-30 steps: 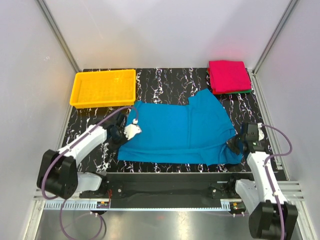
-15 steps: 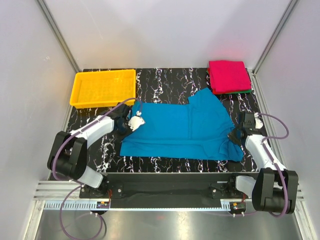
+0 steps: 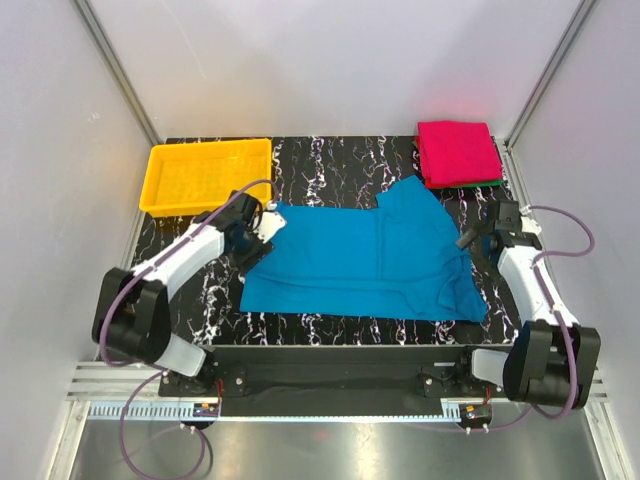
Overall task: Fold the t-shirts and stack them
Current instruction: Fold the tshirt
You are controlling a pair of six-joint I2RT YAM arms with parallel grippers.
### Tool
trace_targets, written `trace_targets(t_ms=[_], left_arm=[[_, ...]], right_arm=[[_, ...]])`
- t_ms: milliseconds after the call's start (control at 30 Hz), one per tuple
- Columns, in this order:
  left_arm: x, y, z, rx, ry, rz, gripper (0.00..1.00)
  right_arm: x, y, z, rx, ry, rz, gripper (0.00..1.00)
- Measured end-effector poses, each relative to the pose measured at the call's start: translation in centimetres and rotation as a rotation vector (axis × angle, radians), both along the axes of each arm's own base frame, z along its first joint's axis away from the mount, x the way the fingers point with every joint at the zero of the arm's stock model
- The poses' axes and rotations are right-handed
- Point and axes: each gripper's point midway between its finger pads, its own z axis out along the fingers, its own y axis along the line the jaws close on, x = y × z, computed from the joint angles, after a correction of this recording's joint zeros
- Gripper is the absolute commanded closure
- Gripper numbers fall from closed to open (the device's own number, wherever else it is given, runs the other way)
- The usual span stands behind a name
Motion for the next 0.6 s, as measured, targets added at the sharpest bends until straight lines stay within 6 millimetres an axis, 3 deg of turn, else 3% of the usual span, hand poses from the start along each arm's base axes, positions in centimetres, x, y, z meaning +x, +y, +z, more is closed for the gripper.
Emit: trace_targets(t_ms=[100,133,300,367,533,600], left_arm=[[-0.9,-0.4,1.3,-0.041,-0.038,-0.011,0.53],[-1.6,-0.7,1.5,-0.053,-0.047,-0.034,0.53],[-7.3,-3.4,-0.6,-0.056,0.01,-0.287,0.43],[-9.3,-3.5,-2.1,-0.041,0.058,-0.364,0.42],[-9.7,-2.9,-3.9,0.003,0.114,-0.414,0.37],[-9.3,-2.9,-4.7,0.019,0.124,-0.42,0.43]], right_arm=[[-1.4,-0.4,0.5,0.018,-0.003,-0.044,0.06],[-2.2,-0.5,0.3,0.026,0.005,-0.065,0.06],[-6.2,-0.4,-2.9,0.08,0.094,-0.157,0.19],[-7.2,-0.1,-4.2,0.112,0.134,-0.182,0.22],[-7.3,0.9,-6.5,0.183,0.199,-0.206,0.34],[-7.3,1.0,-7.0,0.187,0.21,-0.214,0.38]])
